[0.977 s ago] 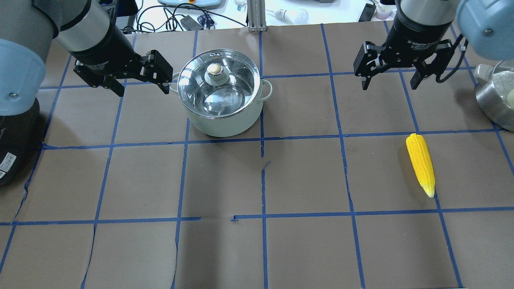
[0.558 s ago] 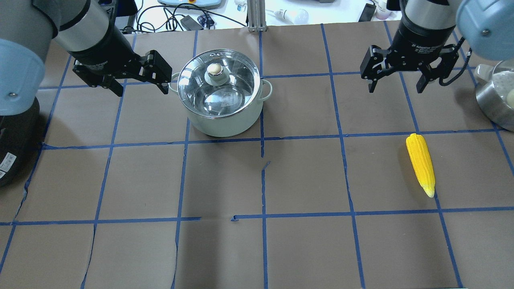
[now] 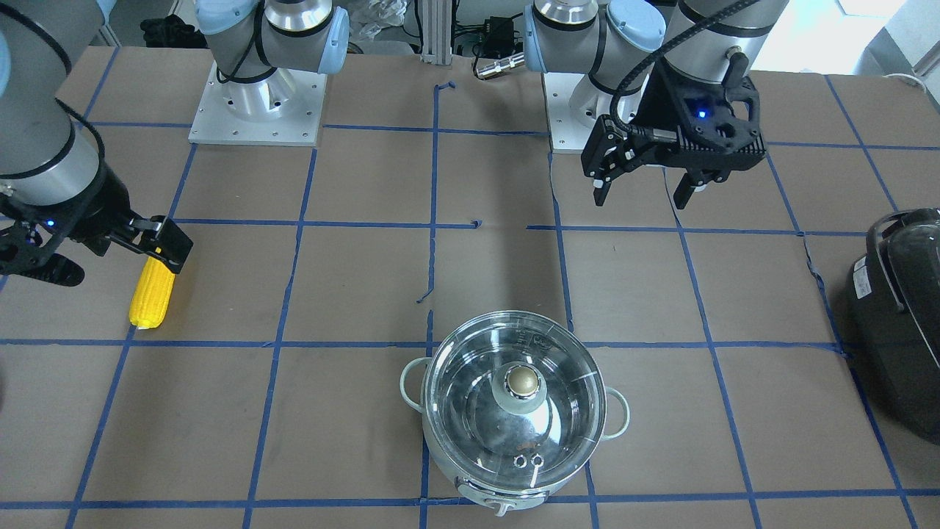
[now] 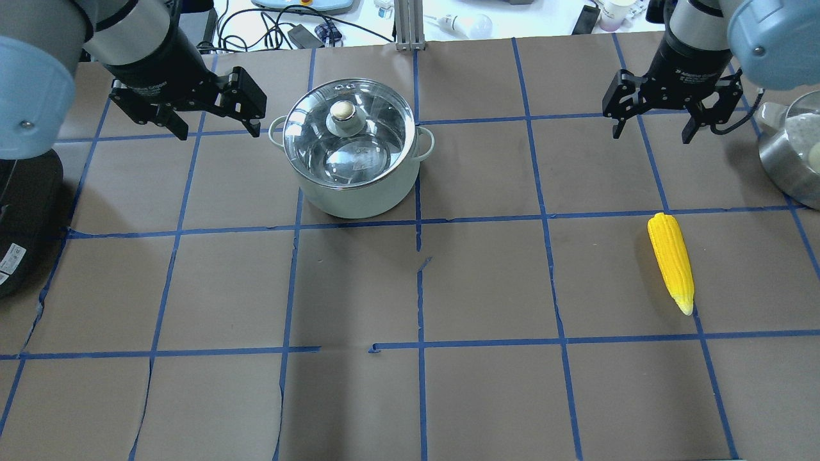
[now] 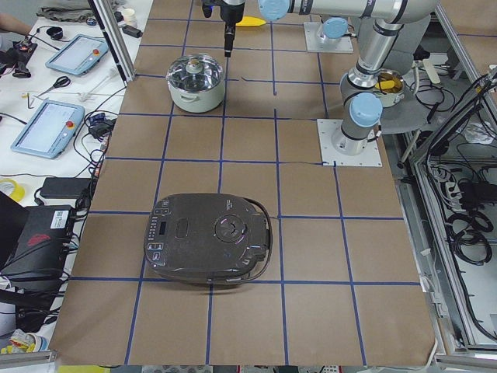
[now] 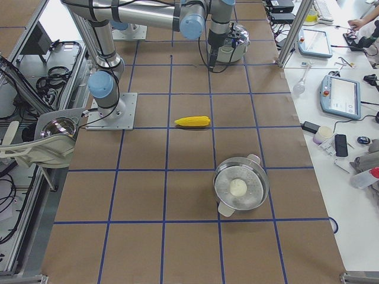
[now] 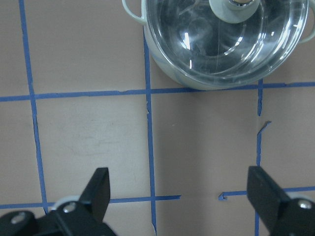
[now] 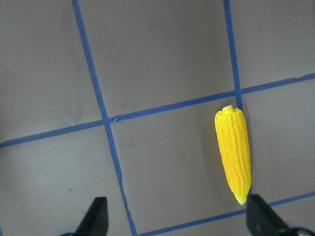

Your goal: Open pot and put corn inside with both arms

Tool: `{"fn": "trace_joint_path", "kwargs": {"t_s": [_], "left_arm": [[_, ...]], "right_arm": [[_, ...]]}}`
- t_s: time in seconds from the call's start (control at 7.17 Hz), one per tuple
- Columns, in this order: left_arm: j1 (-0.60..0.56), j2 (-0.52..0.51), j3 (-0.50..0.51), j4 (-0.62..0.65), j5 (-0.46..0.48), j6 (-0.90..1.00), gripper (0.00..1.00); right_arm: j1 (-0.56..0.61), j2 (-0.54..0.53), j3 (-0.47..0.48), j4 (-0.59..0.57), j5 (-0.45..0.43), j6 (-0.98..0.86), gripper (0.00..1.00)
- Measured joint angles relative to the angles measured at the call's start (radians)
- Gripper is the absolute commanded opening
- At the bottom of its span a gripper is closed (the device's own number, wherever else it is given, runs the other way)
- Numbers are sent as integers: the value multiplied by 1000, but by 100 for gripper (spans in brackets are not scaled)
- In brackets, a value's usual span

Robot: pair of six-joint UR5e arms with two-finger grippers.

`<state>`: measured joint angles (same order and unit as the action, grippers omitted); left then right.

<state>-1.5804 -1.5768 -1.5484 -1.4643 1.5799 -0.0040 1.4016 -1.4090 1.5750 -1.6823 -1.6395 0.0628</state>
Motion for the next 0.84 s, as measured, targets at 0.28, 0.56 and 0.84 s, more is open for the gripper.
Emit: {"fn": "trace_joint_path", "kwargs": {"t_s": [0.28,0.56,0.84], "left_arm": [[-11,-66,20,63,14,-13,100],[-36,-171,38,182,-30,-80,100],[-93,-317,133,257,-45,-143,100]], "right_arm": [[-81,20,93,-116,2,-26,100],[-166,21,235,-236,2,-159,100],[-220,24,360,-300,4,-256,100]]}}
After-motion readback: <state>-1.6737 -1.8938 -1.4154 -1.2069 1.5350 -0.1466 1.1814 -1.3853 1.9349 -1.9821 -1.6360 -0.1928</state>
